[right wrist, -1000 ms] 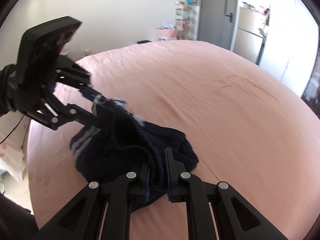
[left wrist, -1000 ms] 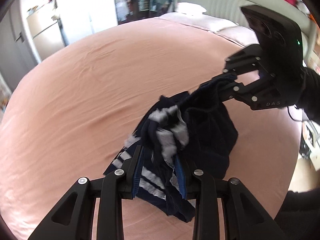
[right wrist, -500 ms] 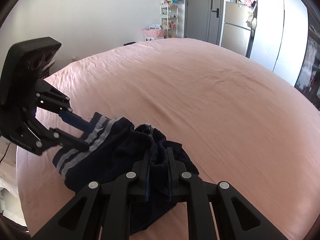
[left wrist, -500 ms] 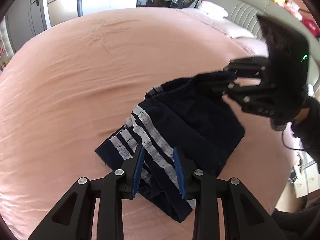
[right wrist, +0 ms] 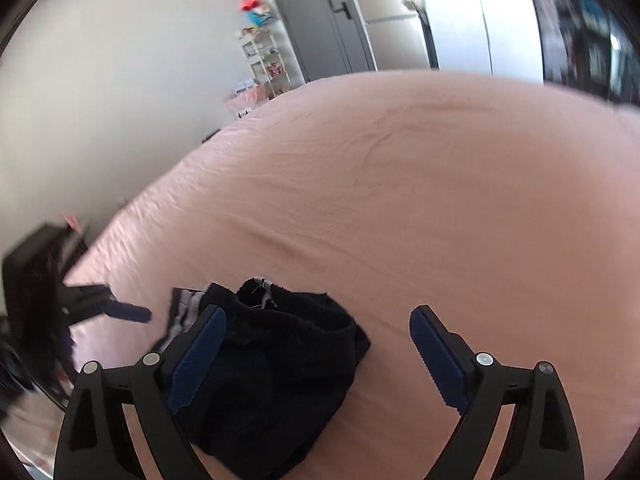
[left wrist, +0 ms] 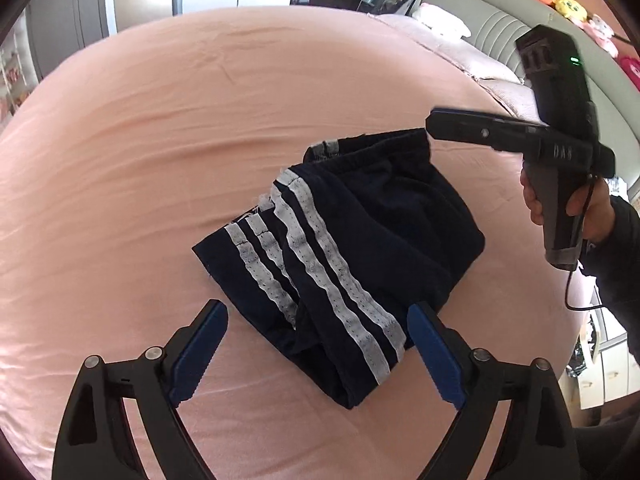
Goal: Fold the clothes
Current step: 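Move both open grippers to opposite sides of the folded navy shorts, then close the left gripper on the shorts bundle while the right gripper grasps its other side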
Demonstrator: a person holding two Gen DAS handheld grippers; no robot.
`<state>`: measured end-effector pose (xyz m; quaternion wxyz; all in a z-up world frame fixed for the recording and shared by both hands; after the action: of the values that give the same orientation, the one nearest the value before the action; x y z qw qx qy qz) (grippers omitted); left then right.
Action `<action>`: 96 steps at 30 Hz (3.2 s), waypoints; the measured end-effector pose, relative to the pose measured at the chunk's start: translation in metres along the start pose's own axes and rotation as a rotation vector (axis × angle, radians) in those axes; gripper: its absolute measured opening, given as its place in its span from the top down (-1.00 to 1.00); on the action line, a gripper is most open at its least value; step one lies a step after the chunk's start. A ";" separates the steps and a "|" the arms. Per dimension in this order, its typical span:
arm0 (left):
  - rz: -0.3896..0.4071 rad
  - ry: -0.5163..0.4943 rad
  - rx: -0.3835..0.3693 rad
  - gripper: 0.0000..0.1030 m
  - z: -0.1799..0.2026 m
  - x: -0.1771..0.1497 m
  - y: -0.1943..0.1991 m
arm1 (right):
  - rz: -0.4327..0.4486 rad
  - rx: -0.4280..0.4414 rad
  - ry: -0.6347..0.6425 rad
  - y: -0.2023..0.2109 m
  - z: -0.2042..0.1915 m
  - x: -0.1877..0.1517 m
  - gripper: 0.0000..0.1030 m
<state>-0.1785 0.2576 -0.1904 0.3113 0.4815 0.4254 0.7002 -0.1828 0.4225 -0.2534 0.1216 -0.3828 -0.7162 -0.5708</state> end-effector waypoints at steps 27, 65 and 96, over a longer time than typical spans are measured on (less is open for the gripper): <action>0.057 0.695 -0.568 -0.85 -0.042 -0.034 -0.009 | -0.215 0.460 -0.628 -0.011 0.045 -0.085 -0.82; 0.258 0.817 -0.448 -1.00 -0.032 0.009 -0.049 | -0.077 0.513 -0.764 -0.056 0.013 -0.070 -0.97; 0.204 0.861 -0.447 0.75 -0.067 -0.024 -0.059 | -0.059 0.380 -0.589 -0.025 0.020 -0.127 0.90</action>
<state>-0.2313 0.2442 -0.2648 0.1327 0.1095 0.3056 0.9365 -0.1090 0.3870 -0.3554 -0.0374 -0.4807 -0.8247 -0.2957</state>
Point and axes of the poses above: each gripper's, at about its wrist camera, not at the fingertips, and y roughly against the way its jaws point, z to its right, x to its top, the point moved 6 cm from there along -y, roughly the way its jaws point, and after that the axes turned 5 degrees about -z, right-handed, at the moved point
